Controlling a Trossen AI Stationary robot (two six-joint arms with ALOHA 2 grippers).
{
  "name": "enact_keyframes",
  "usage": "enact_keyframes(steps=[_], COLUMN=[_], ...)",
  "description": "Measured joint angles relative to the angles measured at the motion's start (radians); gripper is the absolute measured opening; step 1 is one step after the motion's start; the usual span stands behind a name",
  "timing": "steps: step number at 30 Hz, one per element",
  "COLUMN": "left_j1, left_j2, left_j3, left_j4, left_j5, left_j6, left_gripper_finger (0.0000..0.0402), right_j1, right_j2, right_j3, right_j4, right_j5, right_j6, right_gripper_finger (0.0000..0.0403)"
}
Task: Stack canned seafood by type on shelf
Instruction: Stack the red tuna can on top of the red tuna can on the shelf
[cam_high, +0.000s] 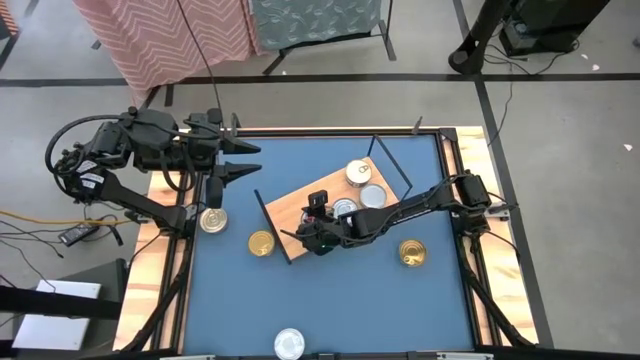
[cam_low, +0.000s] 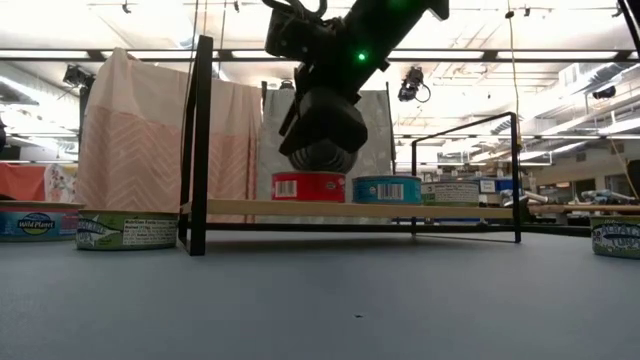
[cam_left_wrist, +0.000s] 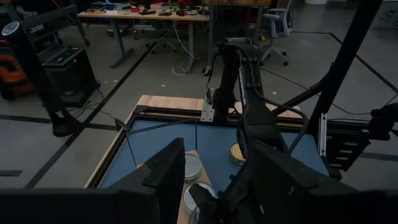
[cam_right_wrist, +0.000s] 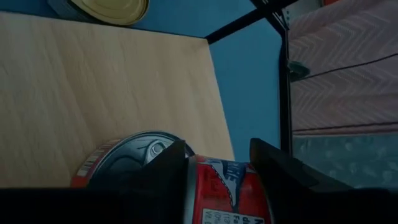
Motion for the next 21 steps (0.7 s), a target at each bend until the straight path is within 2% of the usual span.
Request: enact_keyframes(steps=[5,17,21], left_j1=[0.000,0.000,0.000], left_j2=[0.000,0.001,0.001], left_j3=[0.000,-0.046,-0.047], left_j4=[0.000,0.001,0.001], left_j5=[0.000,0.001,0.001], left_j6=[0.000,-0.006,-0.008], left_gripper_finger=[0.0179,0.0179,0.0179], right_j1=[-0.001,-0.008,-0.013], right_j2=[0.001,0.001,0.001], right_j3=[0.000,-0.042,-0.042], right_j4=[0.004,0.038,0.043], right_j5=[-0.003,-0.157,-0.151], right_j6=[0.041,0.140,0.149], right_gripper_finger=[0.0173,0.0193,0.0193])
